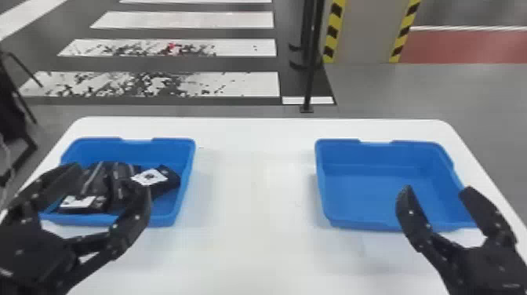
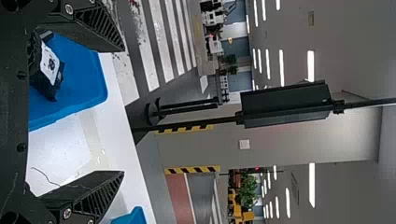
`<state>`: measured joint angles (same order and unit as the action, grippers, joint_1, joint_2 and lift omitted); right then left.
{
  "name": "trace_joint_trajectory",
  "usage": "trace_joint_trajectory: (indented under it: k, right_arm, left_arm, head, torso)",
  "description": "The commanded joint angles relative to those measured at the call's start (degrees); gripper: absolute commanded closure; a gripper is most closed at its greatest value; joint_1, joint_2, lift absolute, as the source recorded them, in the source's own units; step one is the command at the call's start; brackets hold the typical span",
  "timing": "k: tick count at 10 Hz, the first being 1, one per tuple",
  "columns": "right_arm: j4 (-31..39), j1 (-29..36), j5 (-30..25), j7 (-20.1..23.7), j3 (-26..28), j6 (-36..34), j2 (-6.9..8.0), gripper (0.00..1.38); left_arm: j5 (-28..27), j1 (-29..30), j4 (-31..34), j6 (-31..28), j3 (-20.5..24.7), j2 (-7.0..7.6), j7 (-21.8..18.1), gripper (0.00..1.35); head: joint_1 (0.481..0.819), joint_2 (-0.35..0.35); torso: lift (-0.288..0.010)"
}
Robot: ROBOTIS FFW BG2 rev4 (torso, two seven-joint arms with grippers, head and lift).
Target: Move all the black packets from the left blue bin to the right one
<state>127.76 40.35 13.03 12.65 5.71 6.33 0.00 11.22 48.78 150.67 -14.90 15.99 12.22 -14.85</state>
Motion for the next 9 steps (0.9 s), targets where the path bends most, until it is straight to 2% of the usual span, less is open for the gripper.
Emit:
trace_joint_trajectory:
  k: [1,4,7,9]
  right_arm:
    - [0.00,0.00,0.11,0.00,0.00,0.00,0.05,0.09]
    - [0.00,0.00,0.11,0.00,0.00,0.00,0.05,0.09]
    - [0.28,-0.14,0.57,0.09,-0.91,0.00,0.05,0.10]
    - [0.28,0.00,0.80,0.18,-0.91,0.00,0.05,0.10]
  left_arm:
    - [0.32,0.15,-0.13,-0.14,0.01,0.00,0.00,0.12]
    - [0.32,0.29,-0.27,-0.14,0.01,-0.18,0.00,0.12]
    - [0.21,0.71,-0.27,0.00,0.58,-0.97,0.17,0.12]
    - [-0.48,-1.26,-0.27,-4.36,0.58,-1.14,0.17,0.12]
  head:
    - [0.695,0.012]
    - [0.695,0.013]
    - [0.695,0.025]
    - [0.695,0.035]
  torso:
    - [-0.185]
    - [-0.185]
    - [-0.185]
    - [-0.185]
